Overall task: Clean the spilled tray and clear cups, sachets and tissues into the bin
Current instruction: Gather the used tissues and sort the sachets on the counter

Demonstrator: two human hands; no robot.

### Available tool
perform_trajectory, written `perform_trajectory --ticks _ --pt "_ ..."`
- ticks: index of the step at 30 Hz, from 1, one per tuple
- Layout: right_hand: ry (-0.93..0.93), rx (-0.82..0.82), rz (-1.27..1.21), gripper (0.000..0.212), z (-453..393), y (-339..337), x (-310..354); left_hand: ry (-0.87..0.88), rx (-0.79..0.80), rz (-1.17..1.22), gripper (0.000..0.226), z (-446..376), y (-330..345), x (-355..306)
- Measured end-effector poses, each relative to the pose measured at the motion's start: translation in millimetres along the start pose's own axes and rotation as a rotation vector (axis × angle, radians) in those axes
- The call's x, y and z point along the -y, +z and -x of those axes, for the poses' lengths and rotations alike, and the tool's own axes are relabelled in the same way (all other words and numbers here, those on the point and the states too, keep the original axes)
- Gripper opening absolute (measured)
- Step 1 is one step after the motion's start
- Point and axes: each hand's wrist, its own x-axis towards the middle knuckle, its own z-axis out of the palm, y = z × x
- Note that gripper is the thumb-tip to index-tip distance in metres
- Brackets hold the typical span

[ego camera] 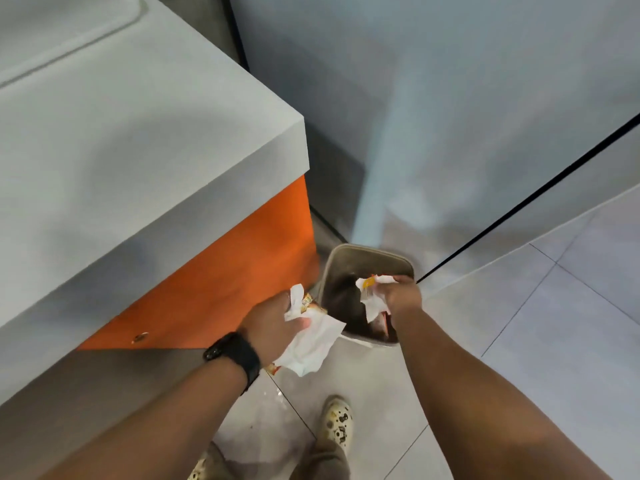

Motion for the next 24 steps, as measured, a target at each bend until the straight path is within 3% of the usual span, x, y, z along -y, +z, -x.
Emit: perform_trajectory --ticks 3,5,8,12,18,21,24 --pt "0.017 0.024 0.053 0.064 -26 0 -21 -0.002 0.016 -0.014 0.04 -29 20 -9" --pt "0.019 0.004 0.028 0.06 -31 -4 -29 0.035 0.036 -0.023 0.038 -44 29 -15" --pt "-0.009 0.006 0.052 0.023 -36 -12 -39 0.043 0.055 -0.03 0.034 -63 42 -29" --pt "0.003 0.018 0.017 0.029 -41 -23 -46 -0.008 0.053 0.098 0.029 -82 56 -51" --pt "-0.008 0.029 0.042 0.035 -33 -29 -46 -0.051 0.135 0.219 0.075 -80 50 -61" --pt "-0.03 0.028 0.061 0.035 -25 -27 -42 -0.068 0.093 0.19 0.053 -67 38 -57" --pt "-0.051 0.04 0.102 0.035 -16 -23 -38 -0.122 0.073 0.164 0.058 -53 26 -44"
